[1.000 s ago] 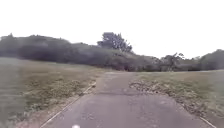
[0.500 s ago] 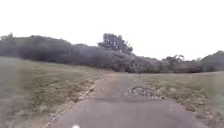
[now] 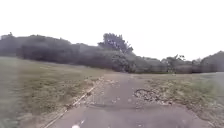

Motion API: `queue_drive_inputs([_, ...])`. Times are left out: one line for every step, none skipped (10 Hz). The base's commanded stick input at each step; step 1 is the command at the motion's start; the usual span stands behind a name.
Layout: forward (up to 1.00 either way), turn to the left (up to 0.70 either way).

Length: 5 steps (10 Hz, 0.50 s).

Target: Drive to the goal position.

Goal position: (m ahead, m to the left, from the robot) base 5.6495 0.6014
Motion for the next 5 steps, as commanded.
queue_drive_inputs([0.60,-0.14])
queue_drive_inputs([0.60,-0.11])
queue_drive_inputs([0.60,-0.05])
queue_drive_inputs([0.60,0.00])
queue_drive_inputs([0.60,0.00])
